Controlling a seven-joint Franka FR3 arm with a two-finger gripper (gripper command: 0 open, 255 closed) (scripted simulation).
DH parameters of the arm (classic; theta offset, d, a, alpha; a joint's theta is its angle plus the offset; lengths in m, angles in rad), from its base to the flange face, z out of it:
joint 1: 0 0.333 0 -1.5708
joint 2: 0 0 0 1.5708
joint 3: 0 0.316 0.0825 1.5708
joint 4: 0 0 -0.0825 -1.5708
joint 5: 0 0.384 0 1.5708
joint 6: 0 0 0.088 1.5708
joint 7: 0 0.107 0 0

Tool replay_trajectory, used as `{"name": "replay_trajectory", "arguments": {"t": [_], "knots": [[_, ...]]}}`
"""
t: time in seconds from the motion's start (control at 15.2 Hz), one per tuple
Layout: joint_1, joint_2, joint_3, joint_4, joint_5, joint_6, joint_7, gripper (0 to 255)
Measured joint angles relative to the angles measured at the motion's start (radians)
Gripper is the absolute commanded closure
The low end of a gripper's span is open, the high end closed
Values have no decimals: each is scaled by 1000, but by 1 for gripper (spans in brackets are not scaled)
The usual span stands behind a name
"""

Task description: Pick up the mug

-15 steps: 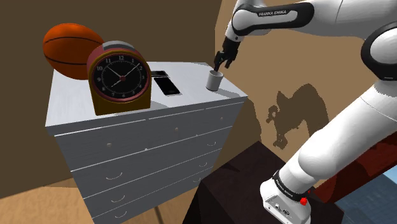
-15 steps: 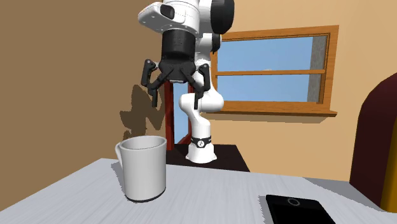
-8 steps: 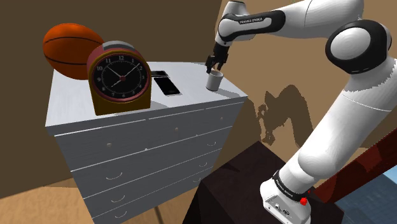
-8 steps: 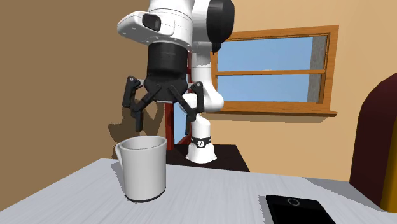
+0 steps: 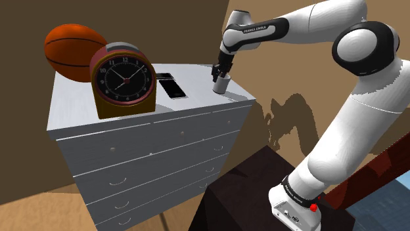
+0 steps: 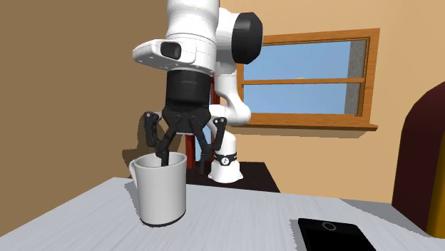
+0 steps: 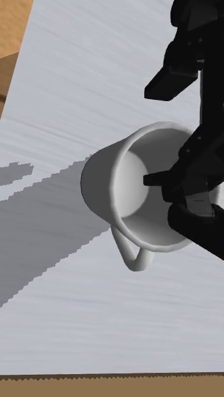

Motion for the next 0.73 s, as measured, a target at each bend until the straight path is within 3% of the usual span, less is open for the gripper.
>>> {"name": "replay_trajectory", "arguments": {"t": [0.73], "knots": [[-1,-3,0,10,1,-13,-2,255]]}}
